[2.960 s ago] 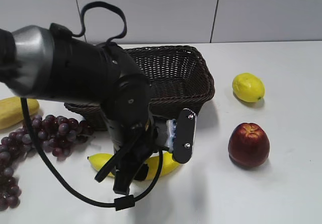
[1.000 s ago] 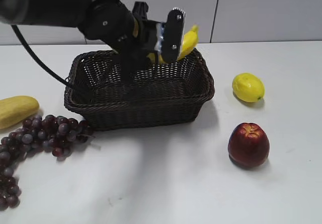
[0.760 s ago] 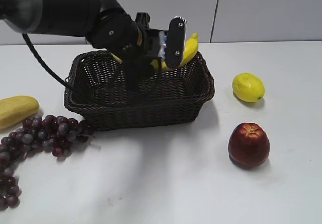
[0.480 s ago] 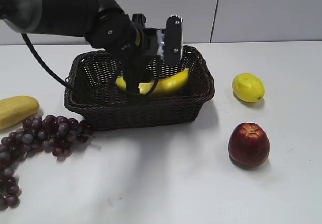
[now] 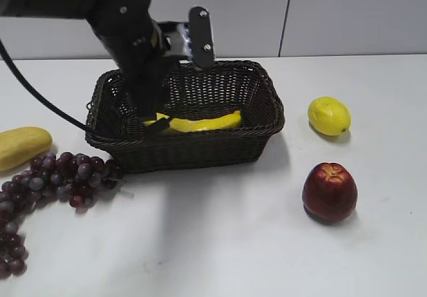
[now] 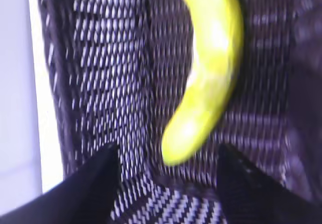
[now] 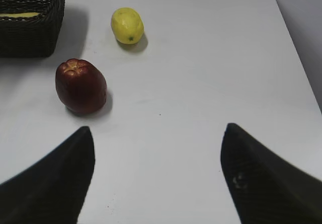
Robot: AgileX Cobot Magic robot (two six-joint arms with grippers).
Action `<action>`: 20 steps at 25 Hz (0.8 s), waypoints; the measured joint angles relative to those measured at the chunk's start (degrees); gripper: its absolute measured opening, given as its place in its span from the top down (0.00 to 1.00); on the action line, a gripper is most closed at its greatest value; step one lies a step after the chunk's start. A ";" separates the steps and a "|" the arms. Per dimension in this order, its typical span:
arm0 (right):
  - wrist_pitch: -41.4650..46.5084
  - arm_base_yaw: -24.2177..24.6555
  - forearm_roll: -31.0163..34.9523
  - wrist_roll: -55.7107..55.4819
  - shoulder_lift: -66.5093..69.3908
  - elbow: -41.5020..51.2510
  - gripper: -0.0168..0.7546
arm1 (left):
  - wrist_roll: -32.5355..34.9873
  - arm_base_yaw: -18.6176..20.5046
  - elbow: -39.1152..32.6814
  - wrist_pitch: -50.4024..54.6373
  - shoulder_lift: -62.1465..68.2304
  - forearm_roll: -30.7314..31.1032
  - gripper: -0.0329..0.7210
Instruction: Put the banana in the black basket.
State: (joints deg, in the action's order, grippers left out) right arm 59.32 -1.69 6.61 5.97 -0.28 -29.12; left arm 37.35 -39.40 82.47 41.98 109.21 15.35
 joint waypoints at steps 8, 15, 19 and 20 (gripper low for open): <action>0.00 0.00 0.00 0.00 0.00 0.00 0.21 | -19.09 8.01 0.00 16.91 -5.18 1.52 0.18; 0.00 0.00 0.00 0.00 0.00 0.00 0.21 | -32.89 17.91 -2.73 25.01 -11.94 1.77 0.19; 0.00 0.00 0.00 0.00 0.00 0.00 0.21 | -33.20 22.81 -8.68 25.05 -19.39 -3.23 0.19; 0.00 0.00 0.00 0.00 0.00 0.00 0.21 | -33.11 24.31 -10.38 25.05 -21.65 -5.15 0.19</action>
State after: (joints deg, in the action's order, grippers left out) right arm 59.32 -1.69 6.61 5.97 -0.28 -29.12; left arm 4.24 -15.09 72.09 67.03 87.55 10.21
